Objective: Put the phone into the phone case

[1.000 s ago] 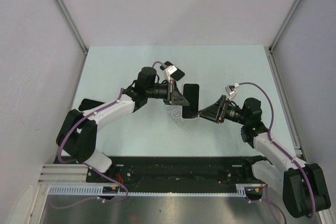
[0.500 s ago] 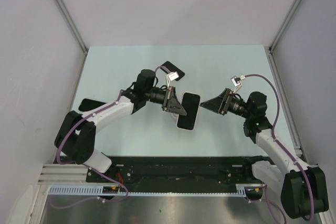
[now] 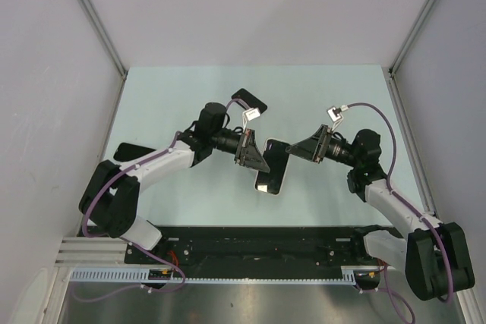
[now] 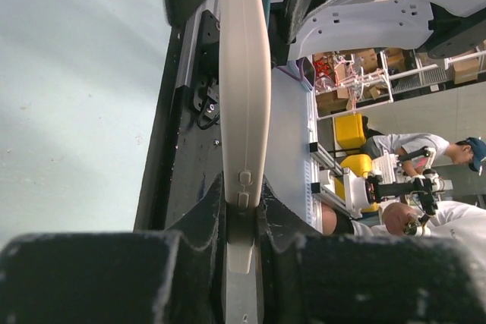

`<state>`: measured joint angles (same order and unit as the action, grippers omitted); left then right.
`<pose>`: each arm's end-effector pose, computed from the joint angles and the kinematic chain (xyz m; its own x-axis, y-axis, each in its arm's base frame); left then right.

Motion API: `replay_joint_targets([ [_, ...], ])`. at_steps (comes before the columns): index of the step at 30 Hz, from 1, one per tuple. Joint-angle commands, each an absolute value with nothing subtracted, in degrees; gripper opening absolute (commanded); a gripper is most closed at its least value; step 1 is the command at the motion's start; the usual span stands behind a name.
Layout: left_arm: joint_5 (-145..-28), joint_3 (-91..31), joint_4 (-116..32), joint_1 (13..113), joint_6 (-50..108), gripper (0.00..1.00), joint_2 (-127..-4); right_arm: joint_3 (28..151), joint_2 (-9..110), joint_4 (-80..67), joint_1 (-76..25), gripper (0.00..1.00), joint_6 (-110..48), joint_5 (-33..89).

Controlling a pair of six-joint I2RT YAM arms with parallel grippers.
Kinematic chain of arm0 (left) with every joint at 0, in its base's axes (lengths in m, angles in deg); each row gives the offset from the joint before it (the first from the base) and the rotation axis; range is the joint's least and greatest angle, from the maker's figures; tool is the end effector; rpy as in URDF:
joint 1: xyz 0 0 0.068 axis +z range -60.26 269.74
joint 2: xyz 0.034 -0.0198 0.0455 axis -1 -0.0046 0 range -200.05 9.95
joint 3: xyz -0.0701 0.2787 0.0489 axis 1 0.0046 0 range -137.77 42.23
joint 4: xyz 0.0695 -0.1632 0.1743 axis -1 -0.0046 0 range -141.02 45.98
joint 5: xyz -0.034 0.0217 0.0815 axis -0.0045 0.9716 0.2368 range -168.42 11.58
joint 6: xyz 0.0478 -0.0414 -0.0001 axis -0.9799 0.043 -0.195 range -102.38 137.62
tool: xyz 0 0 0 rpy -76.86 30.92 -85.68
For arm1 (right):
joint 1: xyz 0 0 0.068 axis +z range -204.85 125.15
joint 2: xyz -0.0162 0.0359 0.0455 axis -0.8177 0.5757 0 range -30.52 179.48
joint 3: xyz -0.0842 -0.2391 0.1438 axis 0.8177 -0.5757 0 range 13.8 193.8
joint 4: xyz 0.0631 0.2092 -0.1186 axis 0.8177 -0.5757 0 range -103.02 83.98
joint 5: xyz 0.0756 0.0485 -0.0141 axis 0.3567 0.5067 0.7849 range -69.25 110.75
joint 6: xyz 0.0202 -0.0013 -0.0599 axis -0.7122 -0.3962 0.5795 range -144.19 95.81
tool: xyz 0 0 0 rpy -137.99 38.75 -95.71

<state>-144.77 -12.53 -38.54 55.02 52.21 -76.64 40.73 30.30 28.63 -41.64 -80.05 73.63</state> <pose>0.2336 -0.2161 0.2838 -0.8130 0.2864 -0.5070 0.5365 0.0300 -0.8434 0.1963 0.0859 0.2830 -0.7492 0.3371 -0.5701 -0.5239 0.2250 0.8215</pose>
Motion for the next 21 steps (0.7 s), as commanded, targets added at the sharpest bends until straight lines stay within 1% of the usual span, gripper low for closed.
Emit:
replay_joint_targets([
  [1,-147.2,-12.6,-35.9,54.8,53.0,0.0,-76.7,43.2,30.0,33.1,-41.2,0.48,-80.0,73.8],
  [2,-146.5,-12.6,-36.3,54.8,53.0,0.0,-77.0,43.2,30.0,32.9,-41.2,0.45,-79.6,73.5],
  [3,-146.2,-12.6,-36.5,54.8,53.0,0.0,-77.2,43.2,29.9,32.4,-41.2,0.36,-78.7,73.4],
  [5,-144.1,-13.0,-39.2,54.8,52.5,0.0,-78.1,43.2,29.4,31.1,-41.1,0.24,-77.6,72.3],
  [6,-143.0,-13.5,-41.2,54.8,51.6,0.0,-78.4,43.2,28.4,30.1,-41.1,0.07,-76.8,71.6],
  [7,-141.5,-15.0,-43.6,54.8,49.2,0.0,-79.3,43.2,27.7,29.1,-40.8,0.0,-74.6,70.1],
  [8,-138.5,-16.0,-50.1,54.7,47.8,0.0,-79.7,43.6,27.2,26.9,-40.4,0.0,-72.9,69.4],
  [9,-137.3,-17.1,-52.4,54.7,45.9,0.0,-80.3,44.0,26.4,24.9,-39.6,0.0,-71.1,68.8],
  [11,-136.6,-18.0,-54.0,54.7,45.7,0.0,-81.2,46.3,25.9,17.3,-38.5,0.0,-64.6,66.3],
  [14,-135.6,-18.7,-55.3,54.6,45.2,0.0,-81.5,47.7,24.7,11.7,-36.4,0.01,-57.8,63.1],
  [16,-136.3,-18.9,-55.6,54.6,45.0,0.0,-81.7,47.9,23.5,11.0,-36.0,0.11,-57.1,61.7],
  [17,-136.9,-18.9,-55.0,54.6,44.9,0.0,-81.5,47.9,23.3,11.4,-36.0,0.24,-58.2,61.8],
  [18,-137.5,-18.8,-54.6,54.6,45.1,0.0,-81.4,47.8,23.3,11.7,-36.0,0.31,-58.9,62.1],
  [20,-137.5,-18.6,-53.6,54.7,45.4,0.0,-80.6,47.9,24.5,13.0,-36.2,0.39,-60.8,63.8],
  [21,-137.6,-18.6,-53.6,54.7,45.7,0.0,-80.5,47.9,25.2,13.2,-36.2,0.39,-61.3,64.6],
])
